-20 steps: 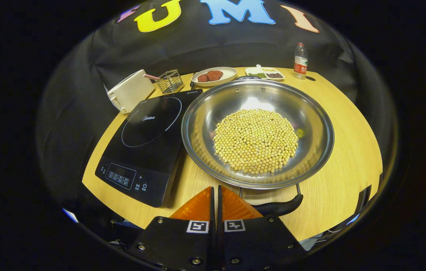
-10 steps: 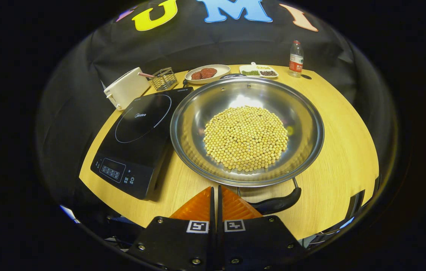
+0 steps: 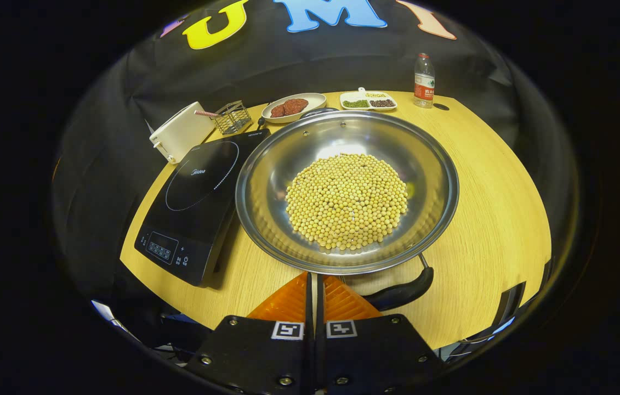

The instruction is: First push the handle of the pot to place it horizontally, then grasp the pot with both hands and set it on the induction cooktop.

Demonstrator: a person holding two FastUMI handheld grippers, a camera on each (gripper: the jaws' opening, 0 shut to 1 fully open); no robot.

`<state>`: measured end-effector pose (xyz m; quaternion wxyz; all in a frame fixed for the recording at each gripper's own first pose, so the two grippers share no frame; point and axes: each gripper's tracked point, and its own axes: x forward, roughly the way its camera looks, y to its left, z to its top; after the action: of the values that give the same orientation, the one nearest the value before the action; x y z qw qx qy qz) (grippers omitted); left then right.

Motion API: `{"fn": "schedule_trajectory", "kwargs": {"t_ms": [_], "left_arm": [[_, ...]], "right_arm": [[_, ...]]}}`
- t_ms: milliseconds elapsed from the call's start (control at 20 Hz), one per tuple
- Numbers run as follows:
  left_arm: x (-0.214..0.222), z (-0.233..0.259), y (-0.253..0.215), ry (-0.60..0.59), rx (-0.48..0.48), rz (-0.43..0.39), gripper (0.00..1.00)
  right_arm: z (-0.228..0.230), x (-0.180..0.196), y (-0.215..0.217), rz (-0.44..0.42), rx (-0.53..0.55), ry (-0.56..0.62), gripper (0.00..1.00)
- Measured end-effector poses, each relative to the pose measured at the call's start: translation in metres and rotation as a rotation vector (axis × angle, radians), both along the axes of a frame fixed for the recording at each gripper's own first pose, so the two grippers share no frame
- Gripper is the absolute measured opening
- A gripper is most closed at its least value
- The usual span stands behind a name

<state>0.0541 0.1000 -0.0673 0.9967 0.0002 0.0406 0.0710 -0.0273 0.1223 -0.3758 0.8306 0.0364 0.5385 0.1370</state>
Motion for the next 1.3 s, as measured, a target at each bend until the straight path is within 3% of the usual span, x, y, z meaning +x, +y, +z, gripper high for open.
{"fn": "schedule_trajectory", "kwargs": {"t_ms": [150, 300, 450, 800, 1300], "left_arm": [[0.009, 0.000, -0.013, -0.001, -0.007, -0.005, 1.00], [0.017, -0.001, -0.027, -0.005, -0.013, -0.014, 0.92], [0.024, -0.002, -0.037, 0.000, -0.019, -0.017, 1.00], [0.038, -0.005, -0.061, 0.010, -0.008, -0.032, 1.00], [0.053, -0.016, -0.089, 0.031, -0.005, -0.025, 1.00]], "right_arm": [[0.001, 0.000, -0.011, 0.011, -0.008, 0.011, 0.01], [0.000, 0.002, -0.023, 0.020, -0.020, 0.021, 0.01], [-0.001, 0.006, -0.038, 0.026, -0.034, 0.028, 0.01], [-0.004, 0.013, -0.067, 0.043, -0.063, 0.043, 0.01], [-0.013, 0.031, -0.113, 0.138, -0.120, 0.082, 0.01]]}}
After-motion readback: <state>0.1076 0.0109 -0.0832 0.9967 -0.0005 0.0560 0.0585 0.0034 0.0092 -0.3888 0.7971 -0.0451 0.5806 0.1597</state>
